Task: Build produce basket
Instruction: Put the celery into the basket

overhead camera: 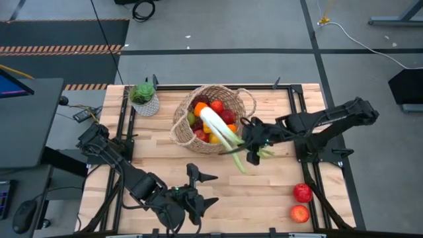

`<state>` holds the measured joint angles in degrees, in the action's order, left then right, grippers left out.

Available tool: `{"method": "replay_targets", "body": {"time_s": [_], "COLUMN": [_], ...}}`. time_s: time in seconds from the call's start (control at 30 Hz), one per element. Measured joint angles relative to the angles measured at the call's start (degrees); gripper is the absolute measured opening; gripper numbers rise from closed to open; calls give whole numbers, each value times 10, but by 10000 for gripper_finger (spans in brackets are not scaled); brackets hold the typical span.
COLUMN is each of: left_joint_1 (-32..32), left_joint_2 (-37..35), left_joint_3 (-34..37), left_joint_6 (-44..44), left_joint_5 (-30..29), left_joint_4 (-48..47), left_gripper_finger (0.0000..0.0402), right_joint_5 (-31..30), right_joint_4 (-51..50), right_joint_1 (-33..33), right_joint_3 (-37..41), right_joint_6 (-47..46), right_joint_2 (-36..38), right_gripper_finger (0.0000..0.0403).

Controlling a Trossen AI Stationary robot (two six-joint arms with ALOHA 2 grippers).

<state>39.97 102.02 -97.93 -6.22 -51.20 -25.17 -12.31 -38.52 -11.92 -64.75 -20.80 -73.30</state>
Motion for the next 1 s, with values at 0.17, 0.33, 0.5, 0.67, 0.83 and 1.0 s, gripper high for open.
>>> {"method": "replay_targets", "body": {"time_s": [0.17,0.33,0.5,0.67,0.83,1.0], "left_joint_1": [0,0,7,29,41,29], "left_joint_2": [0,0,0,0,0,0], "left_joint_3": [0,0,0,0,0,0], "left_joint_6": [0,0,-3,-7,-5,-5], "left_joint_5": [0,0,-5,-52,-90,-101], "left_joint_4": [-1,-2,-5,-27,-30,-30], "left_gripper_finger": [354,354,354,354,354,354], "right_joint_5": [2,3,24,25,32,44], "right_joint_4": [6,11,11,12,12,14], "right_joint_1": [28,51,72,95,115,114], "right_joint_3": [0,-1,-1,-1,-1,-1], "right_joint_6": [-1,-74,-109,-122,-122,-122], "right_joint_2": [4,9,10,10,10,10], "right_gripper_finger": [62,62,62,62,62,62]}}
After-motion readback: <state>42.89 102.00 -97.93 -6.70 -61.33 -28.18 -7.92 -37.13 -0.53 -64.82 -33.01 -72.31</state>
